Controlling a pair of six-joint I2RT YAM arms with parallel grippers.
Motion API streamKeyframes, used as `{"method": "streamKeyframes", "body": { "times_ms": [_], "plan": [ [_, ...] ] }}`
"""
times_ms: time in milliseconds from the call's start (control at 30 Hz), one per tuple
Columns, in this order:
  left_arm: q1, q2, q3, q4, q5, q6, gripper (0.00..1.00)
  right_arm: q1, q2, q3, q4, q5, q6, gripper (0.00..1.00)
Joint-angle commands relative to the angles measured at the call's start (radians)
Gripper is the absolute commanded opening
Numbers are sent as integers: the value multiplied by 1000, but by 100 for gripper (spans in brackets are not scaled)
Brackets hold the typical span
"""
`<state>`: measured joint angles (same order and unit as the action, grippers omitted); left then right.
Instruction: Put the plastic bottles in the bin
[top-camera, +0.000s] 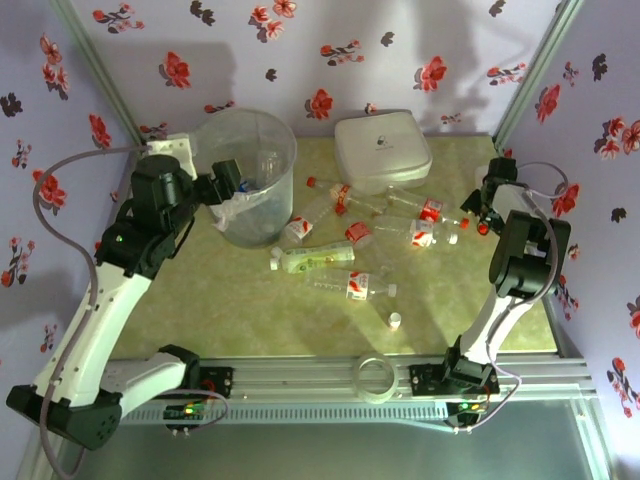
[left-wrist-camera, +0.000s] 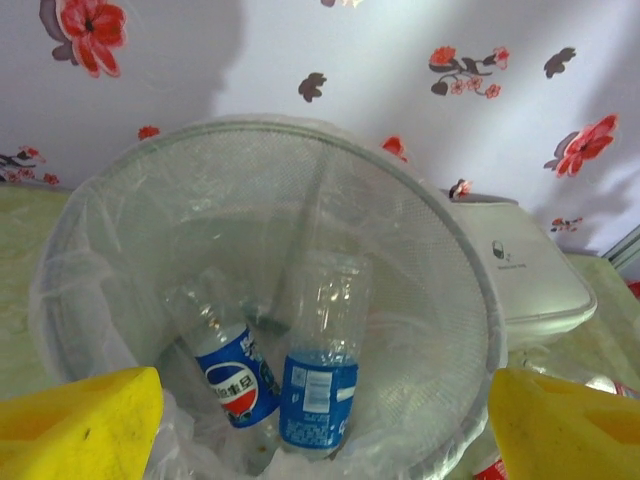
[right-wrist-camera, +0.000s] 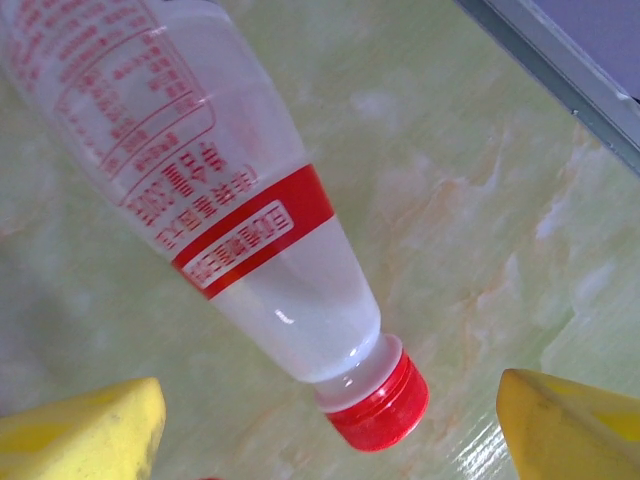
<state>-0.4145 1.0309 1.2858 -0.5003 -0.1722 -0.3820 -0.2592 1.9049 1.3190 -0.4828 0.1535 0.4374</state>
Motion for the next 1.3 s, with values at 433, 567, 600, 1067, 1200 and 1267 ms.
{"method": "streamKeyframes", "body": {
  "times_ms": [433,567,600,1067,1200,1267],
  "plan": [
    [-4,-25,-38,35,8,-1,85,-55,36,-61,66,-82,4,58],
    [-4,-25,-31,37,12,-9,85,-61,-23,-107,64,-89,-1,50],
    [-4,-25,-31,39,14,-11,85,-60,-44,-122,60,-99,-2,48],
    [-4,10,-26,105,101,-77,85,-51,-470,-323,-52,-218,-35,36],
    [-6,26,-30,147,138,-107,85,-30,-581,-348,-78,-162,-61,38],
    [-7,33,-31,158,148,-114,85,-41,-555,-322,-81,-115,-77,44]
  ]
}}
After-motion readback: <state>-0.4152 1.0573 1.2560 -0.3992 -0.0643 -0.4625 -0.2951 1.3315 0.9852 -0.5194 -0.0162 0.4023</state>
